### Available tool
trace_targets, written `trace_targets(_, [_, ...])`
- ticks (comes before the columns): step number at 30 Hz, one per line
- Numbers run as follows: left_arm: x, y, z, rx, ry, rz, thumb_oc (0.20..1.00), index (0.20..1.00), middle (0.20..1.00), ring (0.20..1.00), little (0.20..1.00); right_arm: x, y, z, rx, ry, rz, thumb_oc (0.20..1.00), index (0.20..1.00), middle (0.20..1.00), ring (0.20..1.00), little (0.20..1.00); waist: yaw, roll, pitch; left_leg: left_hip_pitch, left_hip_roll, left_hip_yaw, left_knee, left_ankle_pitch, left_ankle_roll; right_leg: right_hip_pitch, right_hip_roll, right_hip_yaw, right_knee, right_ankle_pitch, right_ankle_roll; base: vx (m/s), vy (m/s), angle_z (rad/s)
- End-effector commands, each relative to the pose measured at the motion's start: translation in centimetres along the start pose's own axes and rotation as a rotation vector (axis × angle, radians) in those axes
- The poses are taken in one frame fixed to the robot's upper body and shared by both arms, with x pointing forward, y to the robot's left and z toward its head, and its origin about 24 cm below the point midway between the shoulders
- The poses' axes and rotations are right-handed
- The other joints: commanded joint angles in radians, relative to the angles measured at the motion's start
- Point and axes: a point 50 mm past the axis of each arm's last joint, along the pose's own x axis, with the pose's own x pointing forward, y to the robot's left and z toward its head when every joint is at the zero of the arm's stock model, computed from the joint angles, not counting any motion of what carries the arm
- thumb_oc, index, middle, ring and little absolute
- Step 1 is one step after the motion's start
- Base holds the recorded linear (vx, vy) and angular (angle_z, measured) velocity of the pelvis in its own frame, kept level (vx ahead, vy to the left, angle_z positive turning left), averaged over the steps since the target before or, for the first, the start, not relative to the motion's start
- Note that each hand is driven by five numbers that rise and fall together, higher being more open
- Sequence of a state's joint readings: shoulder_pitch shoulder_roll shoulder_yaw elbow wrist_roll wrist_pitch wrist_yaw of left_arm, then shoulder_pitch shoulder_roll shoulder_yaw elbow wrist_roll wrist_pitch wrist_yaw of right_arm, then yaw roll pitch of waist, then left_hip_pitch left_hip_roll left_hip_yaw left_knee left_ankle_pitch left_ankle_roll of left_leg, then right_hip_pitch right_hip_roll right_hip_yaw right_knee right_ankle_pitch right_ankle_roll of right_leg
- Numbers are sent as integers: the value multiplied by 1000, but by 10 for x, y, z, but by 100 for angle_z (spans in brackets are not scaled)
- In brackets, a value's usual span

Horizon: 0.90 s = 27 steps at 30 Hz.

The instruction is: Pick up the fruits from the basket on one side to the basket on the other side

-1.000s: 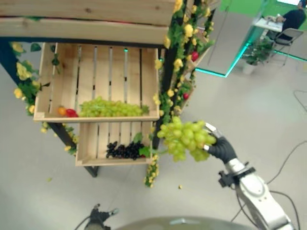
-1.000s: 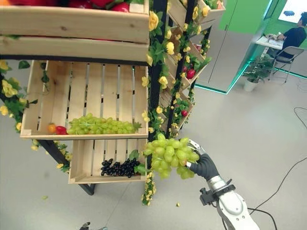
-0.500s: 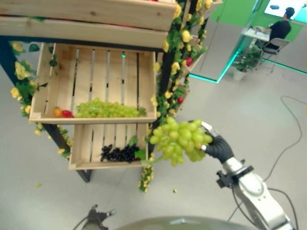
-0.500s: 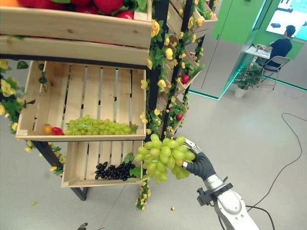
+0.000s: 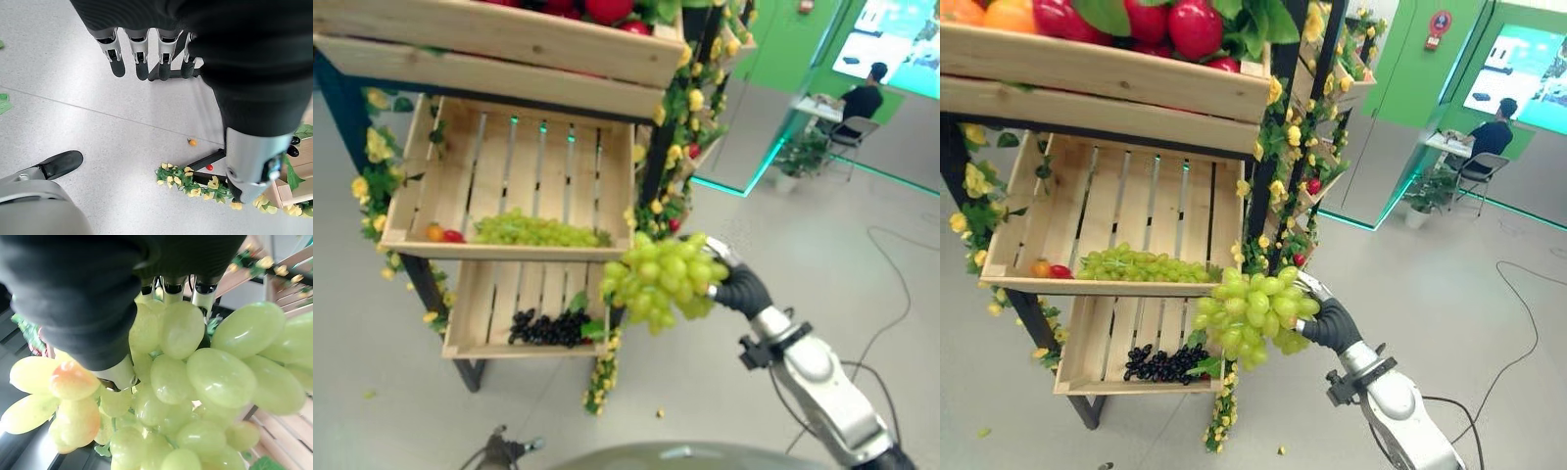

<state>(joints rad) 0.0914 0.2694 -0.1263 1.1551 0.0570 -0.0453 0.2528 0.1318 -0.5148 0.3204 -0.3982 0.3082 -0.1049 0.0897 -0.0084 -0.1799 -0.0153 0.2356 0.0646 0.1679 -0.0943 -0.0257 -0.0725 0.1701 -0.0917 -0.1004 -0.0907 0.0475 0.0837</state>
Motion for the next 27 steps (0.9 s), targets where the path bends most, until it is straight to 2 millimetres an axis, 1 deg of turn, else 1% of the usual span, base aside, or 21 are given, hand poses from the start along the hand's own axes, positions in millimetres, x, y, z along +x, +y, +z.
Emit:
trace_targets(1, [3,2,3,40,-1,-5,1000,1000,1000,1000,1000,27,-2,39,32,-238,-20,200,200,200,200,200,41,-11,-14,3,-23,4,48,-94,65,-36,-57,26,110,-56,98,-33,17,0])
trace_targets(2, [3,3,1,56,-5,-7,1000,1000,1000,1000,1000,29,-2,41,32,-253,-14,200,200,200,200,200,46,-13,-11,0,-24,3,49,-94,66,-39,-58,25,110,-55,98,-49,25,-2])
trace_targets(5, [4,2,12,79,-39,-19,1000,1000,1000,1000,1000,44,3,47,35,-285,15,200,200,200,200,200,60,-21,-2,-17,-30,-4,50,-89,70,-52,-63,22,111,-46,99,-53,18,0])
trace_targets(9, [3,0,14,93,-53,-29,1000,1000,1000,1000,1000,54,6,52,24,-309,35,200,200,200,200,200,77,-31,7,-39,-38,-14,50,-84,73,-69,-71,17,110,-35,102,-38,13,3])
trace_targets(10, [3,-1,15,103,-58,-32,1000,1000,1000,1000,1000,59,6,57,9,-330,38,200,200,200,200,200,87,-34,10,-49,-42,-19,50,-82,76,-75,-73,11,110,-32,103,-10,14,4])
trace_targets(12, [3,-1,15,103,-58,-32,1000,1000,1000,1000,1000,59,6,57,9,-330,38,200,200,200,200,200,87,-34,10,-49,-42,-19,51,-82,76,-75,-73,11,110,-32,103,-2,7,4])
trace_targets(13, [3,-2,14,111,-59,-37,1000,1000,1000,1000,1000,65,7,59,2,-340,38,200,200,200,200,200,97,-36,12,-56,-46,-24,49,-81,77,-78,-77,7,106,-29,103,-5,12,4])
trace_targets(17, [4,-3,18,110,-63,-40,1000,1000,1000,1000,1000,79,7,62,-5,-342,38,200,200,200,200,200,109,-36,18,-71,-53,-33,52,-79,80,-85,-81,-1,103,-24,102,-1,13,9])
trace_targets(27, [3,-6,16,102,-56,-55,1000,1000,1000,1000,1000,102,7,68,-33,-342,48,200,200,200,200,200,132,-35,20,-78,-56,-46,53,-81,82,-83,-81,-19,99,-23,99,23,1,4])
